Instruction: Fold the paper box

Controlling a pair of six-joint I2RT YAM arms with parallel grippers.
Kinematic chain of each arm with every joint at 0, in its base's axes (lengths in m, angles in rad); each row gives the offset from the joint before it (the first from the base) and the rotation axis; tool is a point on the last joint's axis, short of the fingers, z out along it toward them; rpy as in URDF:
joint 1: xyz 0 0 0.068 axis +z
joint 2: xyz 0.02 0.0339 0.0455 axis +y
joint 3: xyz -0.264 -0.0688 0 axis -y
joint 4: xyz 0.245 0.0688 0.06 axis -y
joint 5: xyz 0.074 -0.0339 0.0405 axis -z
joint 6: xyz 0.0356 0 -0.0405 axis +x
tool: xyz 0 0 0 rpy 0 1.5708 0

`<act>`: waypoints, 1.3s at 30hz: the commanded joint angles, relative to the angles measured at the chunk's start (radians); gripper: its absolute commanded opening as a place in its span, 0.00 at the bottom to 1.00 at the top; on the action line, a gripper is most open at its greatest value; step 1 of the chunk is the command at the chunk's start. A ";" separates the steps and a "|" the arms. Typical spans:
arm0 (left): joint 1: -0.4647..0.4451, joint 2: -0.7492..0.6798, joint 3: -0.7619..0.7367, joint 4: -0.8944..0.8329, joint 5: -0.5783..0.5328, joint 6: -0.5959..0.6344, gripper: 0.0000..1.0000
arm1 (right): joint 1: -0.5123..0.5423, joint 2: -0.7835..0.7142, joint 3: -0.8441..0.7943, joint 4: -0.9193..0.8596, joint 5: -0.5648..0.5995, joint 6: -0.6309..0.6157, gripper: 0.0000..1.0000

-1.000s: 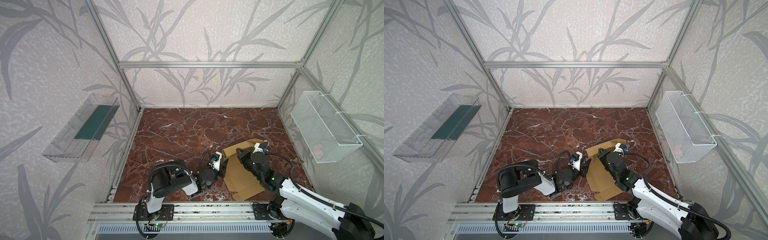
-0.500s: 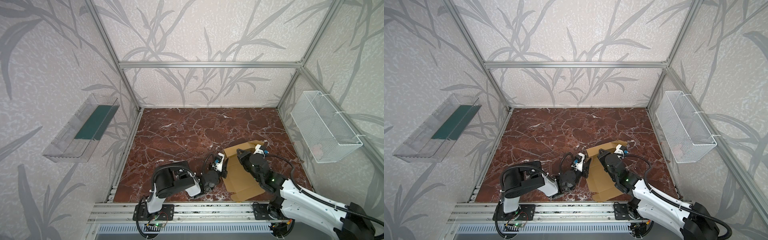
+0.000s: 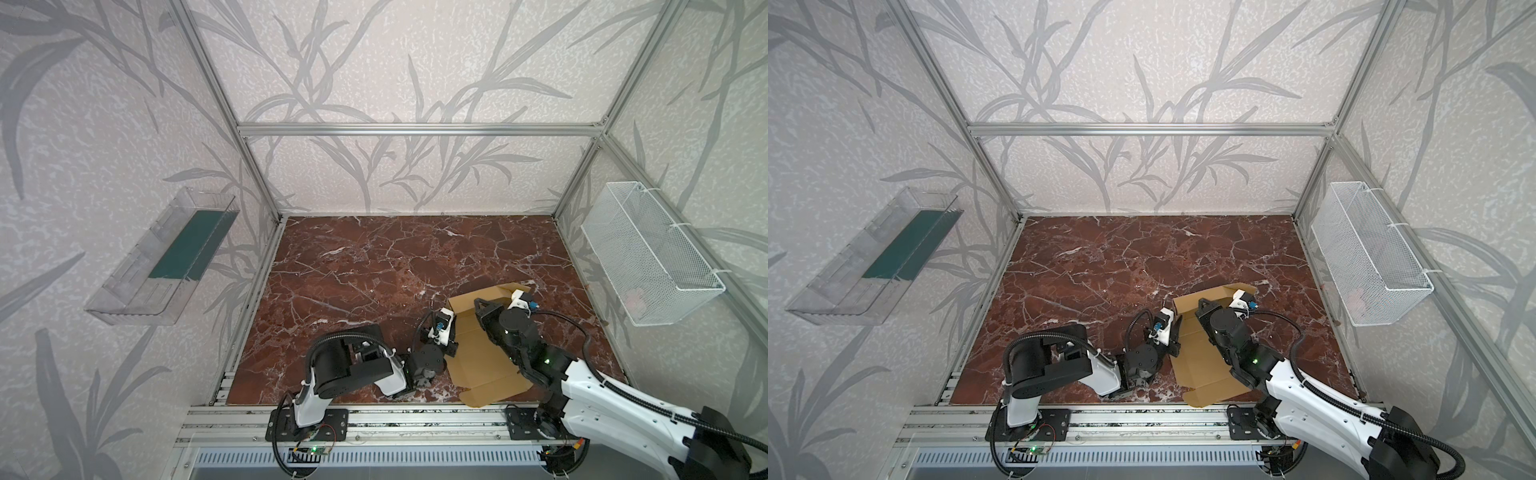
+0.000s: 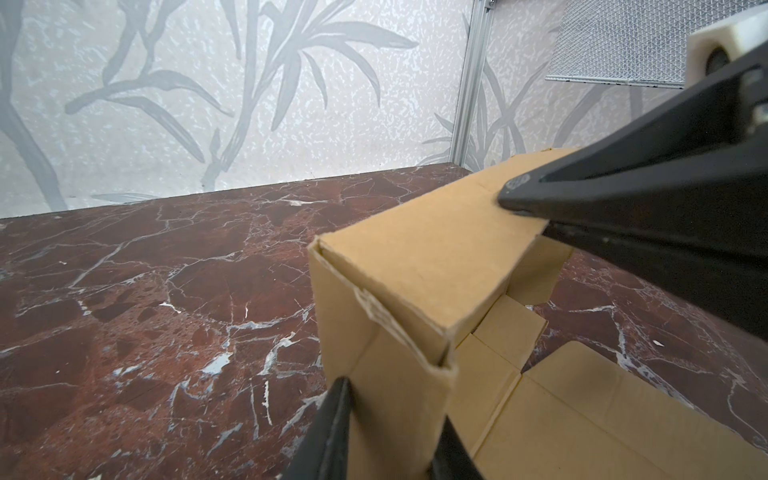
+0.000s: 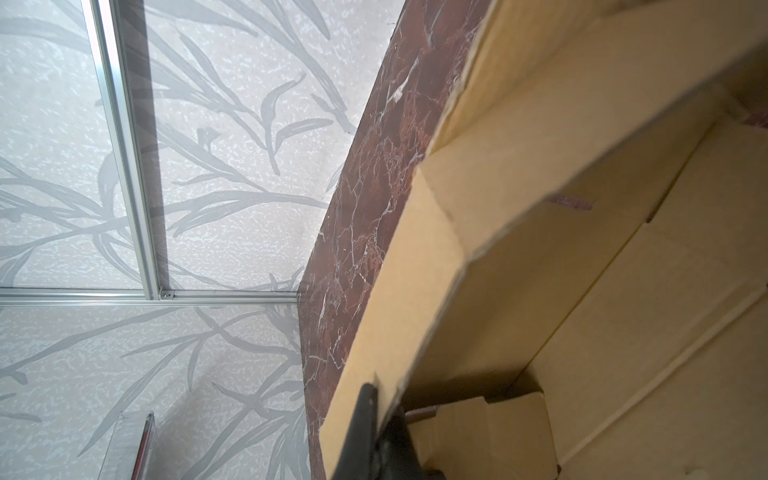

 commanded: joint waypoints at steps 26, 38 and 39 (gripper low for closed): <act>-0.069 -0.012 0.109 0.038 -0.162 0.173 0.00 | 0.095 -0.032 0.042 -0.063 0.020 -0.040 0.12; -0.072 -0.037 0.081 0.047 -0.293 0.357 0.00 | 0.139 -0.121 0.115 -0.182 0.033 -0.128 0.53; -0.069 -0.043 0.068 0.047 -0.291 0.356 0.00 | 0.141 -0.131 0.118 -0.193 0.032 -0.132 0.55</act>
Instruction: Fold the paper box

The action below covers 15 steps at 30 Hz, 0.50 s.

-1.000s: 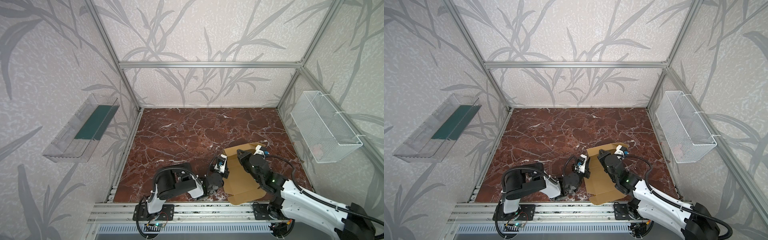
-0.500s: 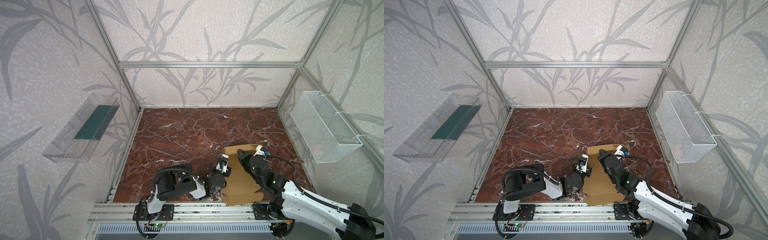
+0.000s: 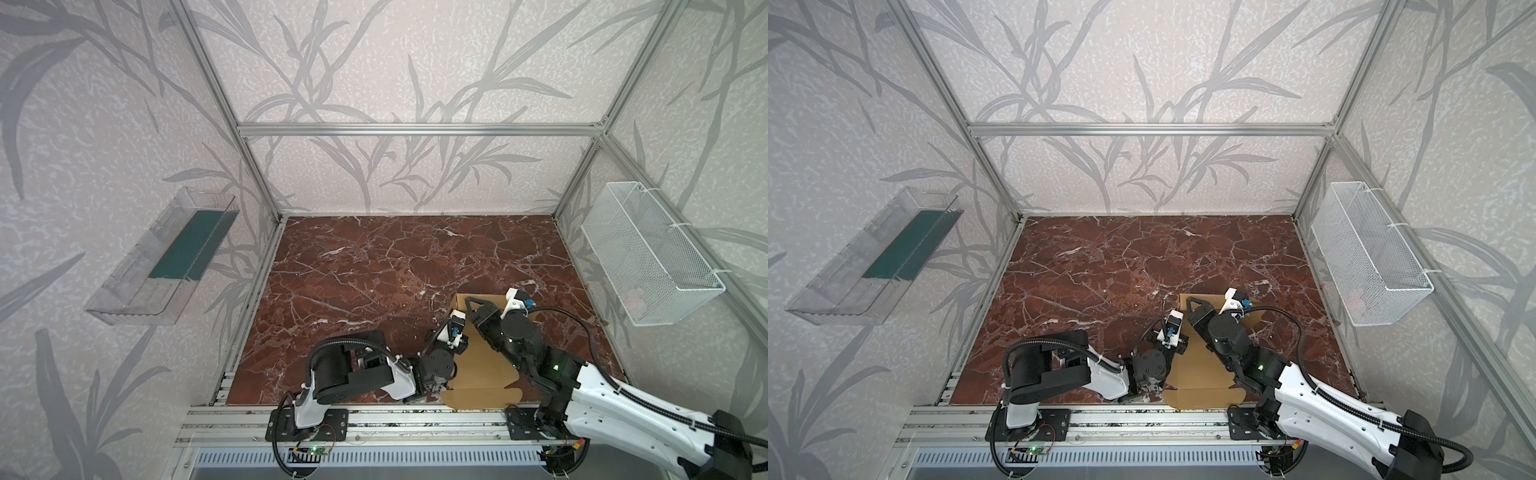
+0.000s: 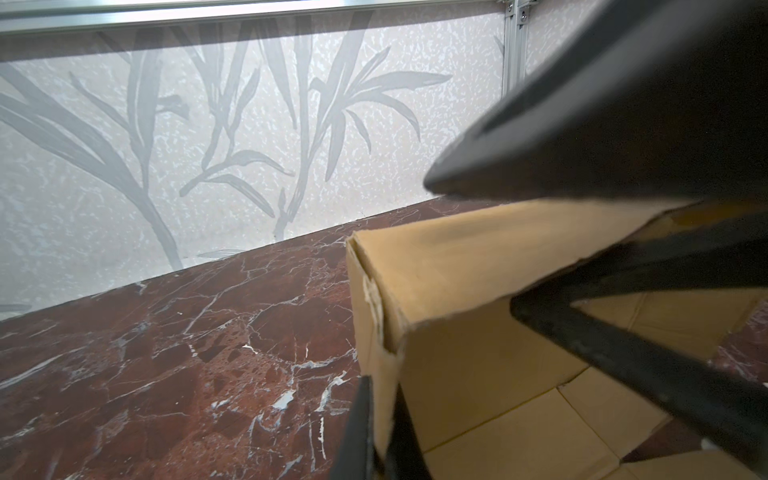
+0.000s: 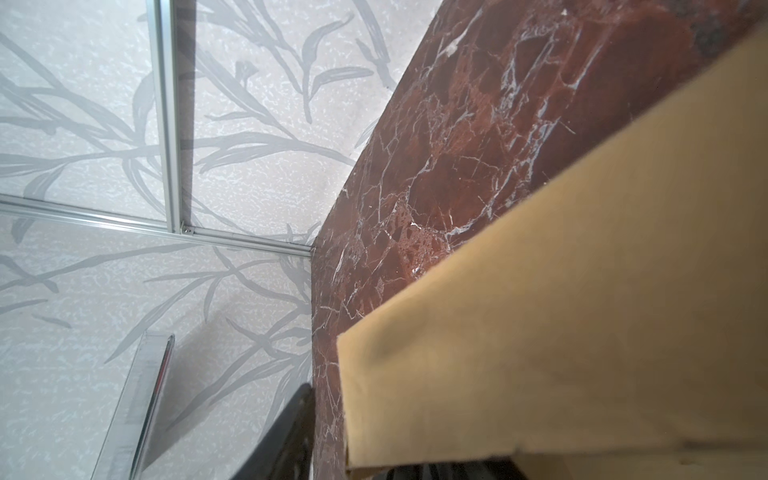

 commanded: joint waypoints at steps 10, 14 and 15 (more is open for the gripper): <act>0.080 -0.175 -0.233 0.027 0.071 -0.038 0.00 | 0.021 -0.135 0.097 -0.159 -0.016 -0.225 0.72; 0.124 -0.246 -0.344 0.041 0.195 -0.106 0.00 | 0.021 -0.132 0.150 -0.230 -0.046 -0.326 0.72; 0.135 -0.264 -0.367 0.042 0.226 -0.116 0.00 | 0.021 -0.133 0.161 -0.247 -0.052 -0.344 0.72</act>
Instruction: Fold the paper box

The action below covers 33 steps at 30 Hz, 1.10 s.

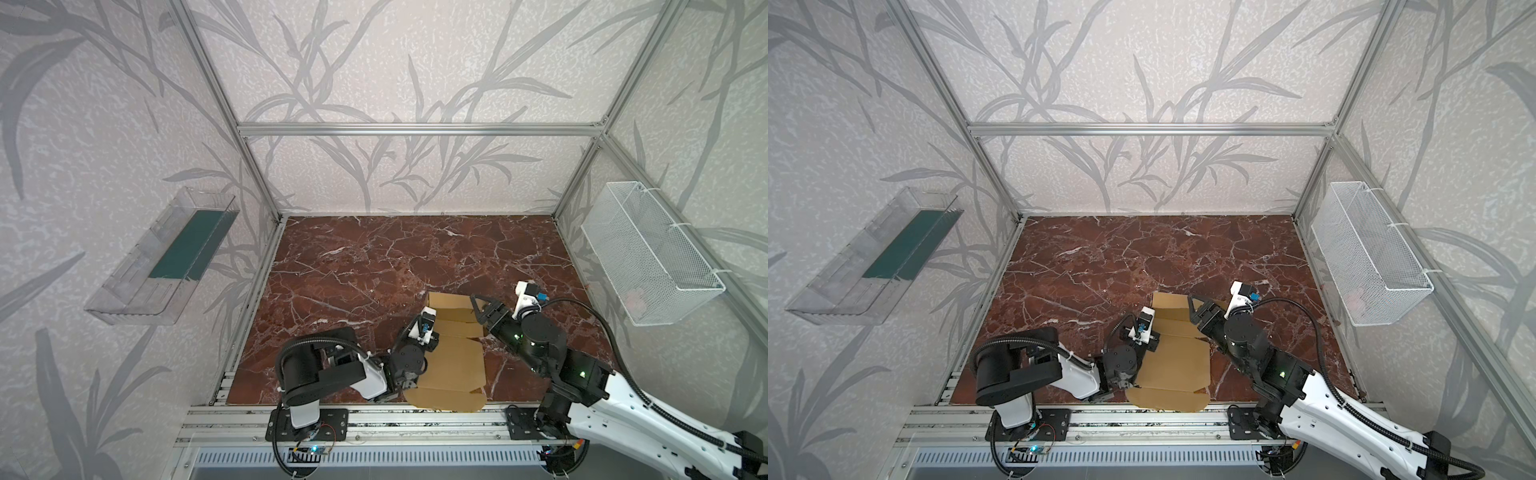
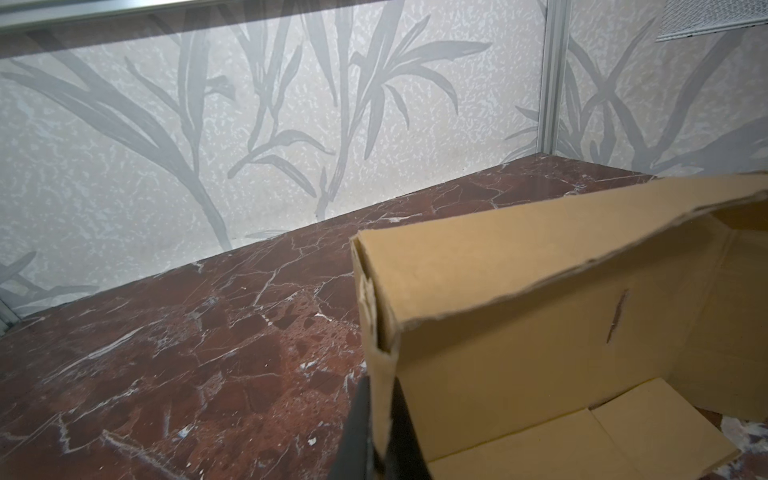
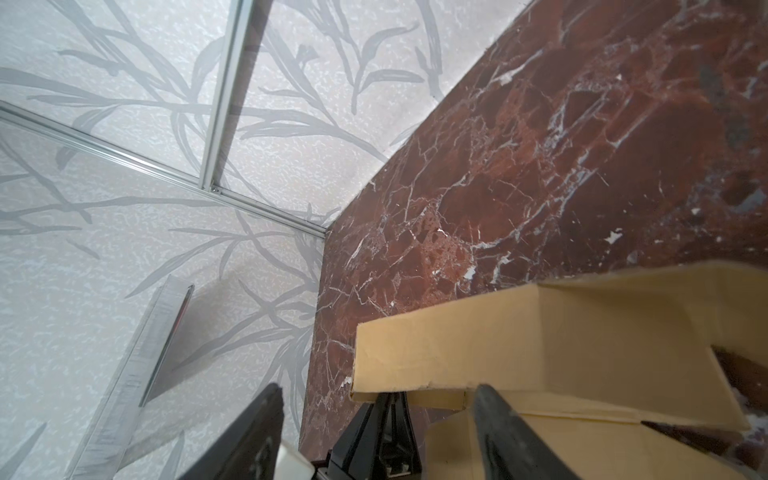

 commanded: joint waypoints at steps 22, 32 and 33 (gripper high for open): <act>0.058 -0.168 -0.201 0.035 0.108 0.048 0.00 | 0.006 0.048 0.061 -0.190 -0.220 -0.269 0.72; 0.047 -0.164 -0.207 0.037 0.106 0.100 0.00 | 0.005 0.036 0.000 -0.166 -0.214 -0.258 0.73; 0.047 -0.162 -0.208 0.035 0.107 0.103 0.00 | 0.004 0.039 -0.003 -0.157 -0.217 -0.257 0.73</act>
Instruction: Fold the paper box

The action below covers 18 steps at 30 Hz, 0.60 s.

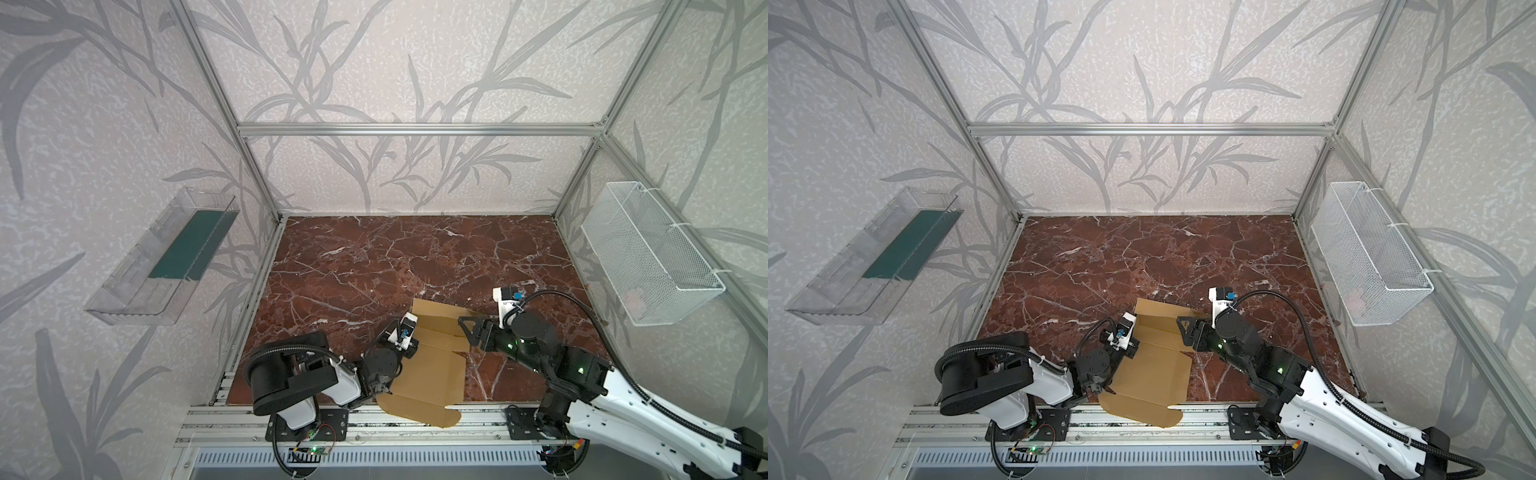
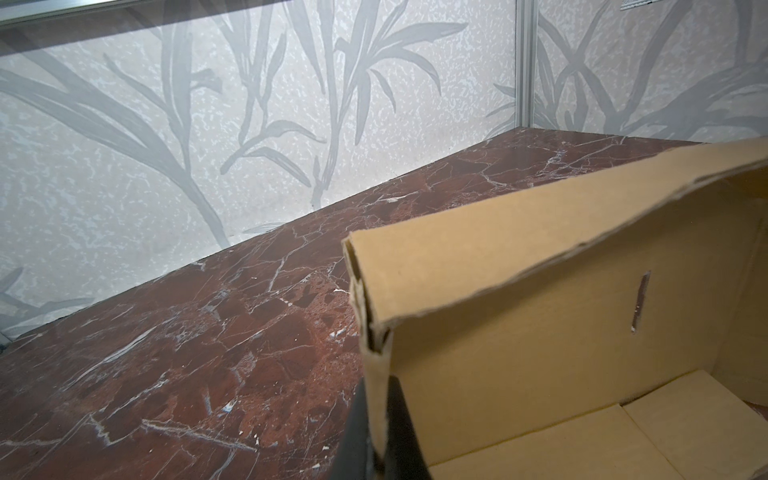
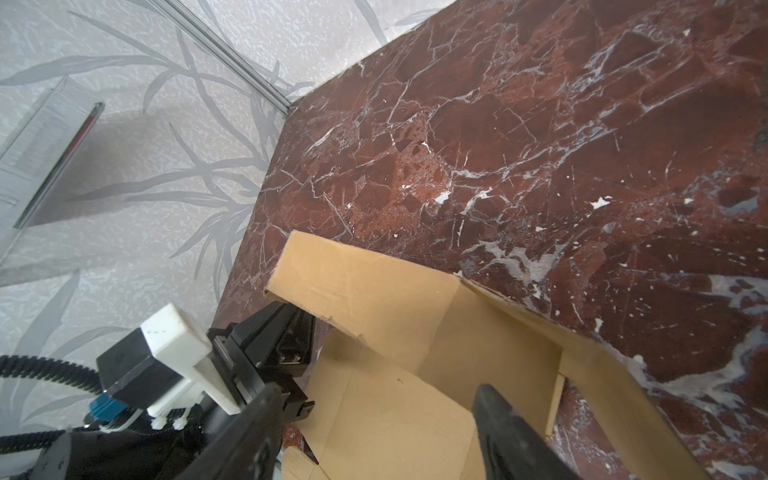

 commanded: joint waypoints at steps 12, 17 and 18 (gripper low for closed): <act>-0.027 -0.004 -0.018 0.022 -0.027 0.064 0.00 | -0.014 0.090 0.020 0.070 -0.057 -0.031 0.69; -0.039 0.001 -0.001 0.022 -0.023 0.069 0.00 | -0.024 0.106 0.001 0.097 -0.071 0.000 0.64; -0.040 0.005 0.001 0.023 -0.021 0.066 0.00 | -0.028 0.108 -0.005 0.109 -0.076 0.003 0.63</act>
